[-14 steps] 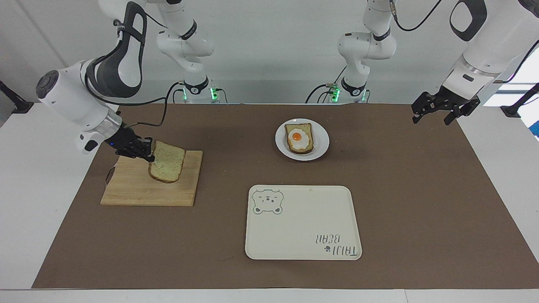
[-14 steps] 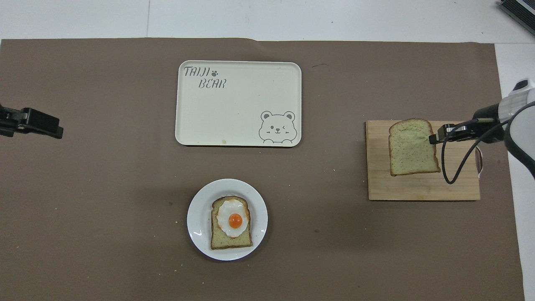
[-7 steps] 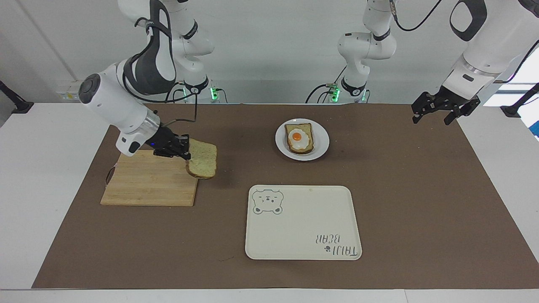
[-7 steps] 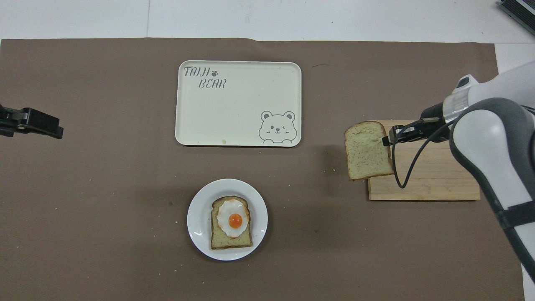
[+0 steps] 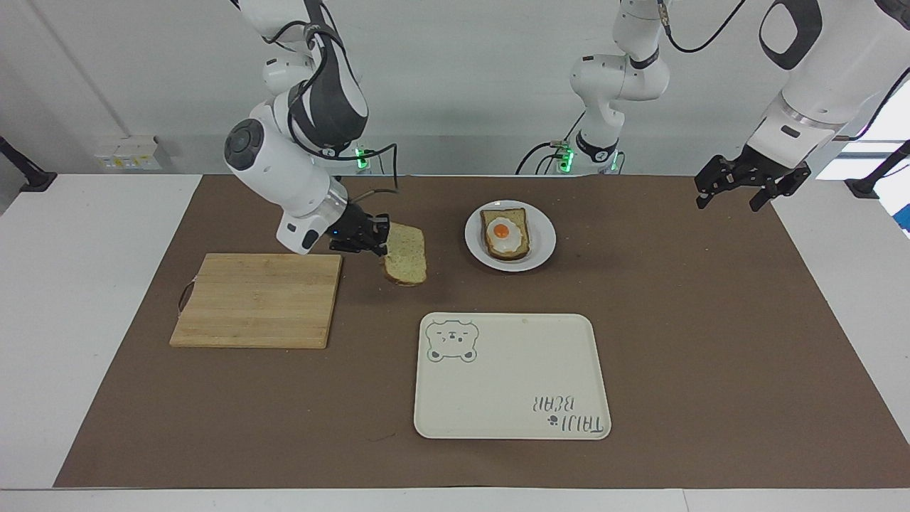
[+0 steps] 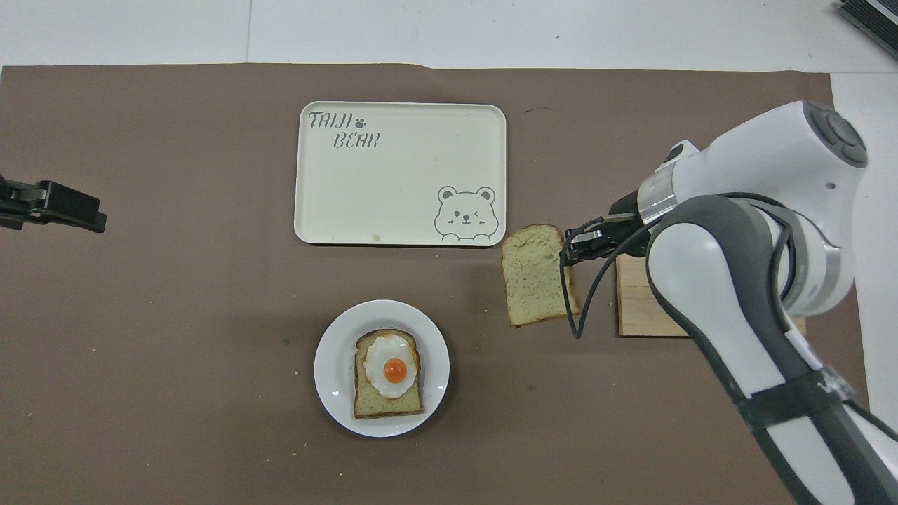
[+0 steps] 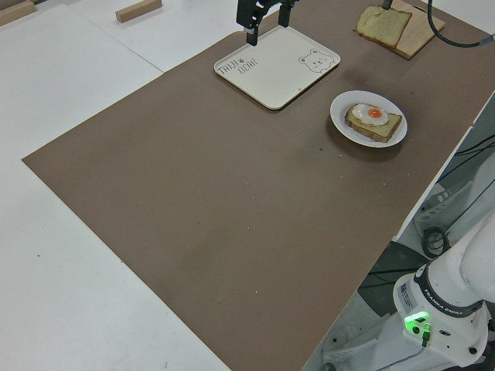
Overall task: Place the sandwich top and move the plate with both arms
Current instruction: 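Lift the bread slice with the right gripper toward the egg plate, then lower the bread slice onto the egg with the right gripper and release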
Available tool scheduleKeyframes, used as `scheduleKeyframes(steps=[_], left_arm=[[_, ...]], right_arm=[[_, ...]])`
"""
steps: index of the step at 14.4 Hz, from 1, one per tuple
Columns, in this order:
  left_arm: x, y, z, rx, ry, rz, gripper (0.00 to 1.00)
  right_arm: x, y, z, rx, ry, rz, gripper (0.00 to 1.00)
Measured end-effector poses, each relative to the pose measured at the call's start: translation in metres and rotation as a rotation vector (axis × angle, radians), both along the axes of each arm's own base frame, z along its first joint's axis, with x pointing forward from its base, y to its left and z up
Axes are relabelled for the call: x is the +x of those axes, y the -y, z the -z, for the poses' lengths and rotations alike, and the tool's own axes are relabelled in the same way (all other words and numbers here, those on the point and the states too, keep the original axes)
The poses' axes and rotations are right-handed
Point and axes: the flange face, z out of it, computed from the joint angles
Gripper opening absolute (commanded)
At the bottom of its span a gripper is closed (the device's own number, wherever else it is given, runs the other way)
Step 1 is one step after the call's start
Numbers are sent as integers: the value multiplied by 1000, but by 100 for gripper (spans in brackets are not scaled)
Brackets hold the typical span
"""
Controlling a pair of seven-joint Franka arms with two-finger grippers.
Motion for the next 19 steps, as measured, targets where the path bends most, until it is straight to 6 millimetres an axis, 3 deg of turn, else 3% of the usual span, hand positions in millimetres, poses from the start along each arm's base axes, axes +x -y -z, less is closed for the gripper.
scheduleKeyframes(steps=[7, 11, 13, 19], left_arm=[[0, 0, 0, 0, 0, 0, 100], [0, 0, 0, 0, 0, 0, 100], [0, 0, 0, 0, 0, 0, 100], [0, 0, 0, 0, 0, 0, 100]], right_arm=[[-21, -71, -3, 49, -2, 2, 0], [-41, -128, -6, 85, -8, 42, 0], [-51, -147, -5, 89, -22, 45, 0], [-95, -203, 31, 60, -27, 24, 0]])
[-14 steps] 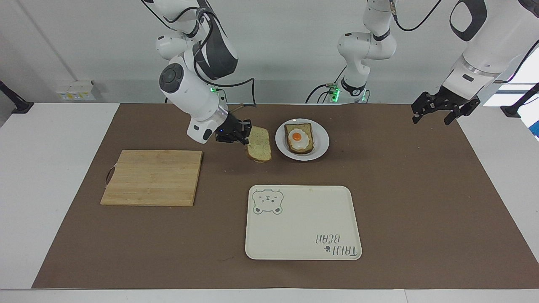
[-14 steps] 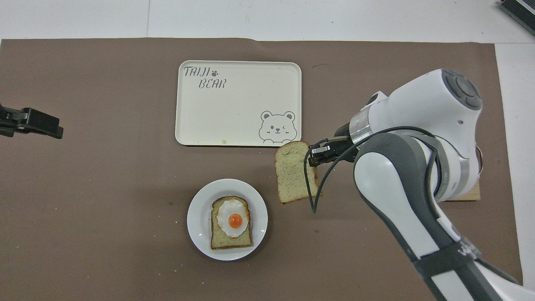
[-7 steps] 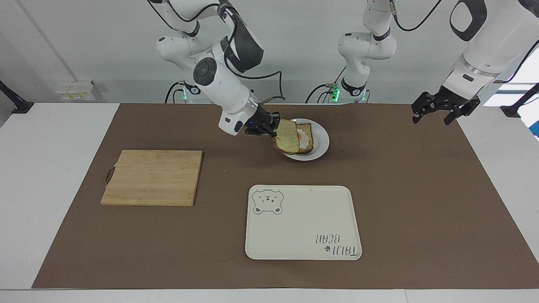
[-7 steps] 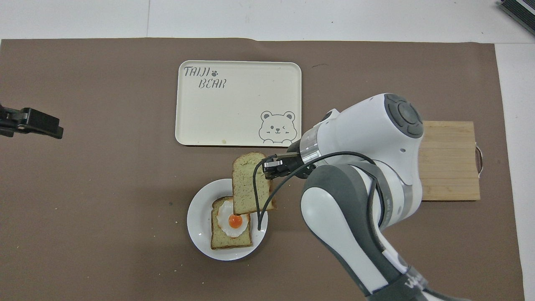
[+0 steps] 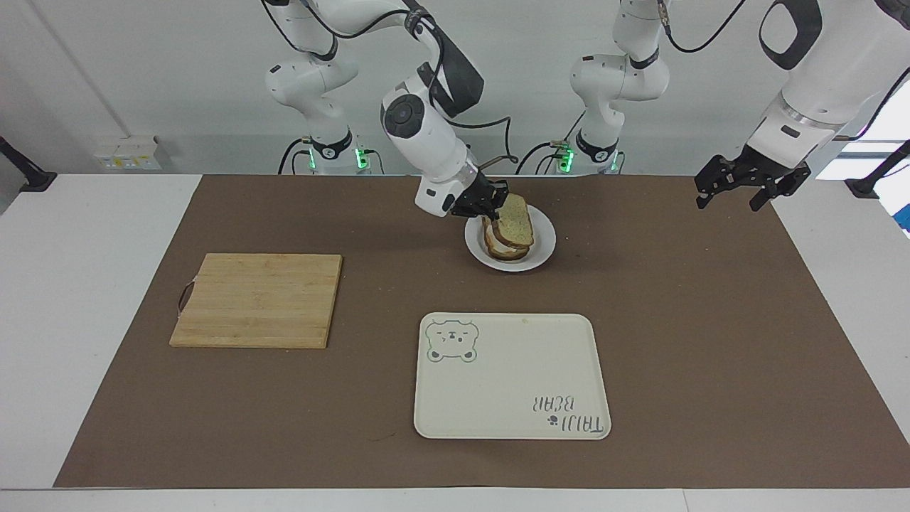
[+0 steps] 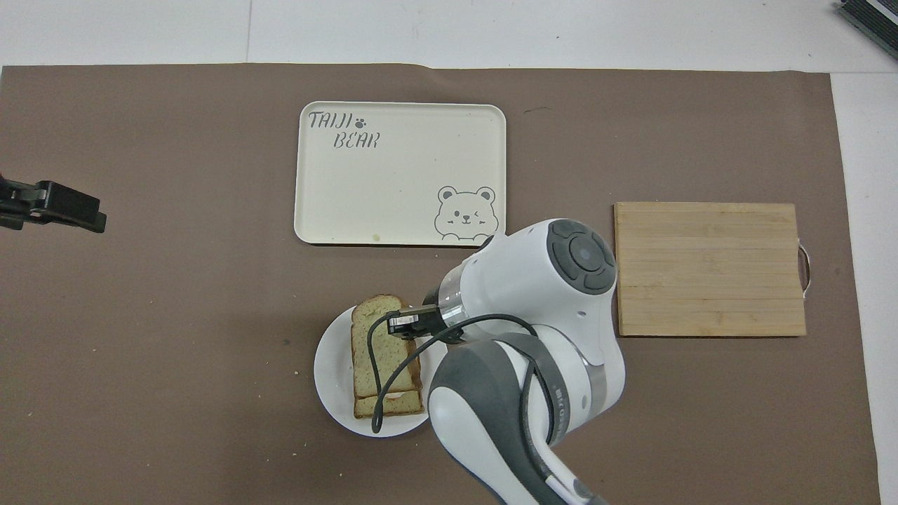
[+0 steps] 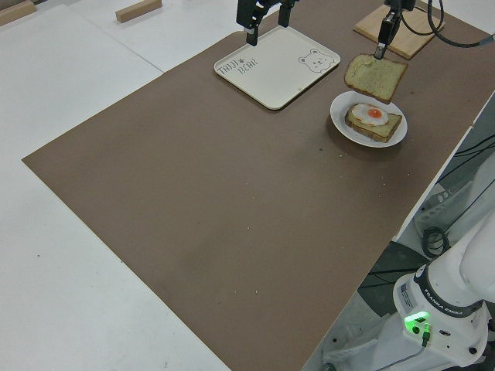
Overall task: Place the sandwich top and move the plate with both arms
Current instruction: 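Lower the bread slice onto the egg with the right gripper and release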
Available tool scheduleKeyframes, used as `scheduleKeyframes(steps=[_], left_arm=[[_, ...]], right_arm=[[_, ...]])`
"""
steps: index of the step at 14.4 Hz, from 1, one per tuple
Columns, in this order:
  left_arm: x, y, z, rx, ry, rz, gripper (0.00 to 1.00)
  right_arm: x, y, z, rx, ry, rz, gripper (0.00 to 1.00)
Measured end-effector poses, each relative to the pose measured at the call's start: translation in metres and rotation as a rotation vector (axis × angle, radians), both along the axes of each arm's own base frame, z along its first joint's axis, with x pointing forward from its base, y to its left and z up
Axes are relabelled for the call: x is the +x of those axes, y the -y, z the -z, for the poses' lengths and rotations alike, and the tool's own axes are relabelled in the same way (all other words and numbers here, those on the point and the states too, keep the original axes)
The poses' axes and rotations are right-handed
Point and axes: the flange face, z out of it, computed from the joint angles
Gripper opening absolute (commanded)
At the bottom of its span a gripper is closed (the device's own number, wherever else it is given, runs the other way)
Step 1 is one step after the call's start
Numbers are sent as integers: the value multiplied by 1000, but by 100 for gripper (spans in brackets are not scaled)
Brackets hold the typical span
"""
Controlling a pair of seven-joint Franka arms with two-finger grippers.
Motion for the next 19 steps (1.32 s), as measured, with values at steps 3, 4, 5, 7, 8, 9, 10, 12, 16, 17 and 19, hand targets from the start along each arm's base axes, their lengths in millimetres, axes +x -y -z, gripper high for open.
scheduleKeyframes(steps=[3, 4, 5, 7, 8, 9, 10, 12, 16, 17, 19], left_arm=[[0, 0, 0, 0, 0, 0, 100], [0, 0, 0, 0, 0, 0, 100], [0, 0, 0, 0, 0, 0, 100], [0, 0, 0, 0, 0, 0, 100], [0, 0, 0, 0, 0, 0, 100], [0, 0, 0, 0, 0, 0, 100], [0, 0, 0, 0, 0, 0, 100], [0, 0, 0, 0, 0, 0, 100], [0, 0, 0, 0, 0, 0, 100], [0, 0, 0, 0, 0, 0, 100], [0, 0, 0, 0, 0, 0, 100]], right_arm=[[-13, -11, 13, -17, -20, 1, 0], [-15, -13, 14, -21, -27, 5, 0], [-19, -16, 16, -25, -33, 3, 0], [-26, -21, 24, -30, -26, 4, 0], [-28, -24, 30, -31, -14, 8, 0], [-32, -28, 37, -35, -4, 9, 0], [-37, -32, 46, -43, 1, 7, 0], [-41, -34, 60, -57, -6, 6, 0], [-42, -29, 70, -72, -22, 8, 0], [-42, -28, 72, -74, -23, 9, 0], [-39, -23, 74, -75, -19, 8, 0]])
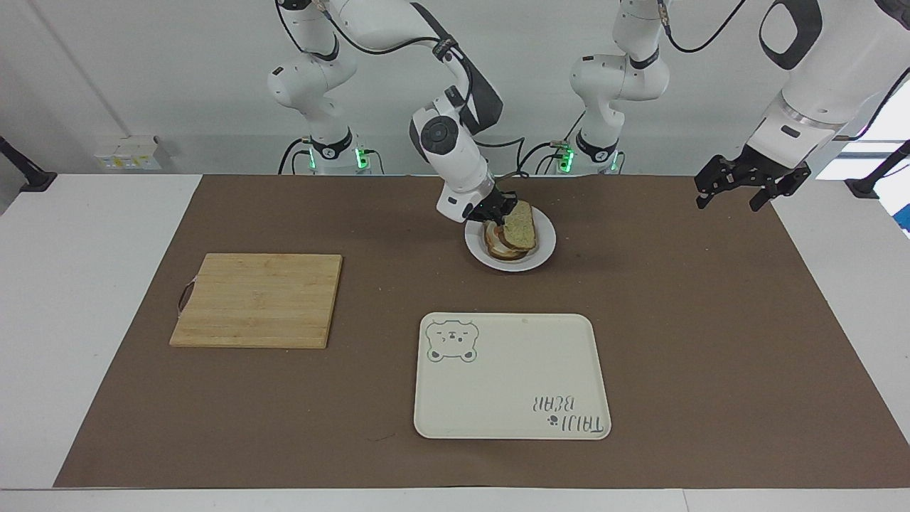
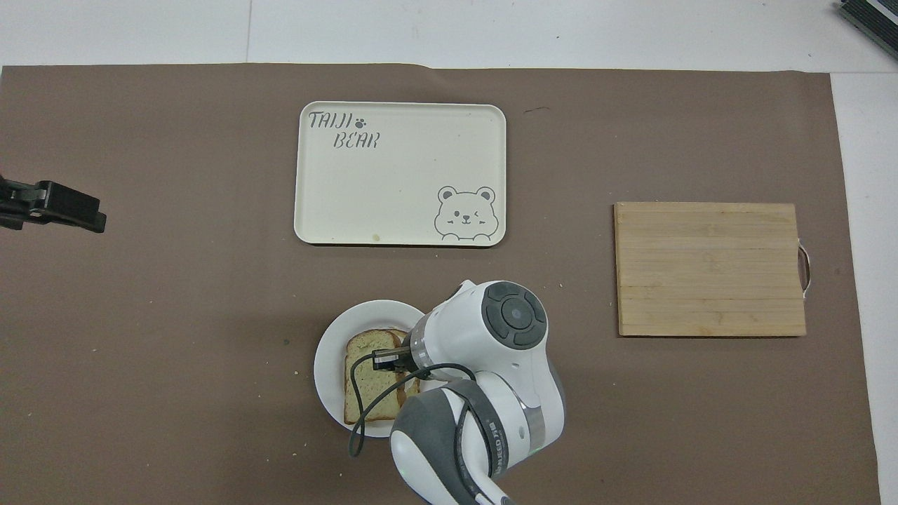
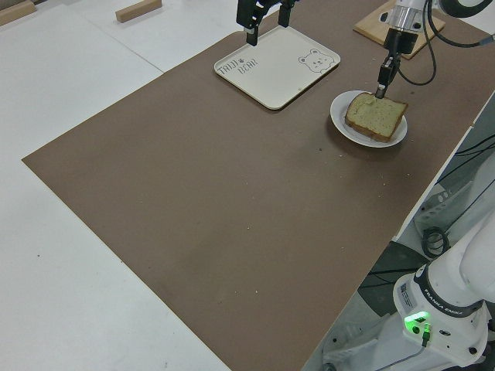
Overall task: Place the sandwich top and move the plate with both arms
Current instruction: 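Lower the bread slice onto the egg with the right gripper and release, then withdraw the right gripper while the left gripper reaches toward the plate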
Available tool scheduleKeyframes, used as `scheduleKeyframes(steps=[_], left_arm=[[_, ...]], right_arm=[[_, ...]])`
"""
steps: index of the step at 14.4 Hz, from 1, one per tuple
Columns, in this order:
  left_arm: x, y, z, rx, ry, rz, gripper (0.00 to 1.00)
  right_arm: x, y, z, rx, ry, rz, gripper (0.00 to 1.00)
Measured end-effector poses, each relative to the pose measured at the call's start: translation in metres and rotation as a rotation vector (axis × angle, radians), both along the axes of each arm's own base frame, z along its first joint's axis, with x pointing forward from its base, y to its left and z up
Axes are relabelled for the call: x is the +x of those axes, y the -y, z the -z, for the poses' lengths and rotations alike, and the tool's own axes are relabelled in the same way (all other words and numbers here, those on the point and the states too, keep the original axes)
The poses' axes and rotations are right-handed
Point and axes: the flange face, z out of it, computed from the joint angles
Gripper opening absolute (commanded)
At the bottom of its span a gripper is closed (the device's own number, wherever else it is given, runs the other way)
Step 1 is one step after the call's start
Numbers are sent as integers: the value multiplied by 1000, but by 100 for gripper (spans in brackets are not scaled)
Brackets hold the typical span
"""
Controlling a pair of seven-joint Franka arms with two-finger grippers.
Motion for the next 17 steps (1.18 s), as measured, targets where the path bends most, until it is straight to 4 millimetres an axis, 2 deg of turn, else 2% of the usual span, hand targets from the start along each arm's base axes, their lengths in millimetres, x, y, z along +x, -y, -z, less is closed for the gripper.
scheduleKeyframes(steps=[4, 5, 6, 13, 15, 17], left_arm=[[0, 0, 0, 0, 0, 0, 100], [0, 0, 0, 0, 0, 0, 100], [0, 0, 0, 0, 0, 0, 100], [0, 0, 0, 0, 0, 0, 100], [0, 0, 0, 0, 0, 0, 100], [0, 0, 0, 0, 0, 0, 100]], right_arm=[[18, 23, 6, 2, 13, 3, 1], [21, 26, 6, 1, 13, 9, 59], [22, 27, 7, -1, 10, 17, 100], [26, 32, 7, -18, 17, 30, 100], [35, 41, 3, -66, 69, 9, 100], [52, 60, -4, -106, 108, 24, 100]])
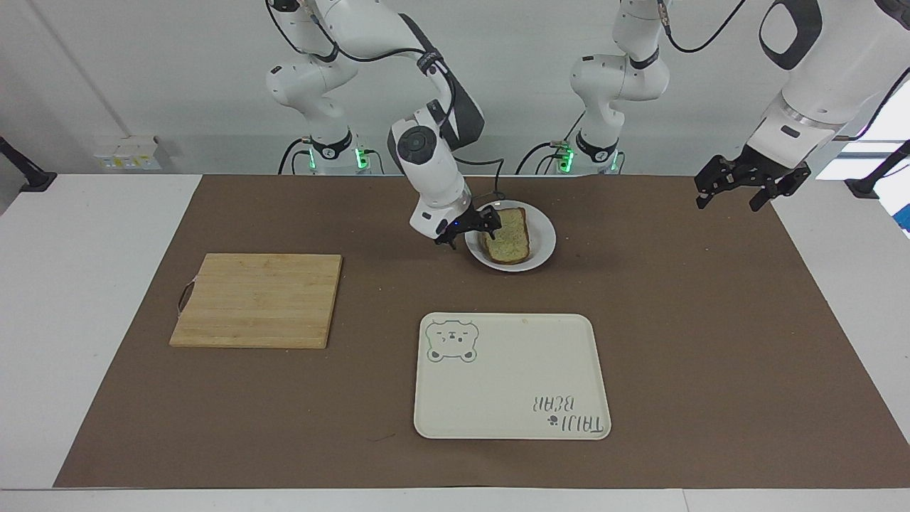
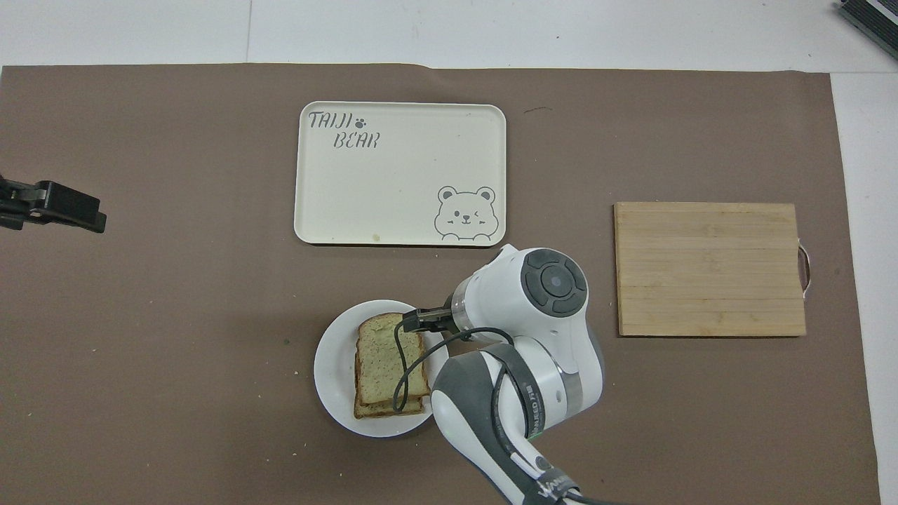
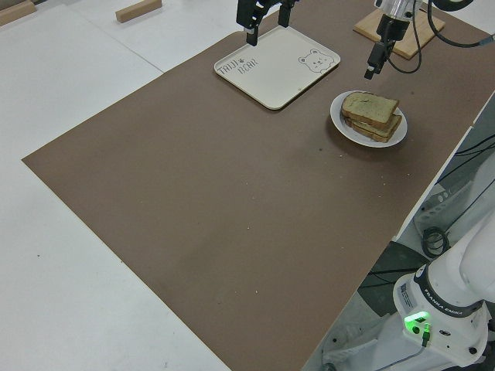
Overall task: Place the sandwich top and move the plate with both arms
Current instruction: 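Withdraw the right gripper while the left gripper reaches toward the plate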
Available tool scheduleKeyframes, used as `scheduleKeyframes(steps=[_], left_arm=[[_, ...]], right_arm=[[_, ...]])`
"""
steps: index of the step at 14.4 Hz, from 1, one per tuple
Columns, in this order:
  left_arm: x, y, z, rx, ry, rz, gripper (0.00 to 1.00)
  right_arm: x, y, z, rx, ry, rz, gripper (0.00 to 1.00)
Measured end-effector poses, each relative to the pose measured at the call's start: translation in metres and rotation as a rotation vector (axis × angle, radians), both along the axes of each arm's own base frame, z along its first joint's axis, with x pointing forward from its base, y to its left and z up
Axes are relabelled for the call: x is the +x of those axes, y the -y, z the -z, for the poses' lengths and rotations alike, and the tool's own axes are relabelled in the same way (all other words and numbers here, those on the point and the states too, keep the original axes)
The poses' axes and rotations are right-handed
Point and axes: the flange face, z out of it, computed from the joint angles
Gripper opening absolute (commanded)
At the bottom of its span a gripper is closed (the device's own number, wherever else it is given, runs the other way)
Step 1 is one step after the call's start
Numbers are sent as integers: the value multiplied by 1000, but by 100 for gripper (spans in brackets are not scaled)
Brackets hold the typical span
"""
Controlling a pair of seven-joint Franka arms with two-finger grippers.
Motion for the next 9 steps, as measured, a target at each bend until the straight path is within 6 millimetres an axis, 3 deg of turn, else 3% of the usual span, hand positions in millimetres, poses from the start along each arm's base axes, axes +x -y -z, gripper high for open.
scheduleKeyframes(steps=[5, 9], left_arm=[[0, 0, 0, 0, 0, 0, 100], [-1, 0, 1, -1, -9, 0, 100]], right_arm=[[36, 60, -26, -68, 90, 34, 100], [48, 106, -50, -117, 32, 54, 100]])
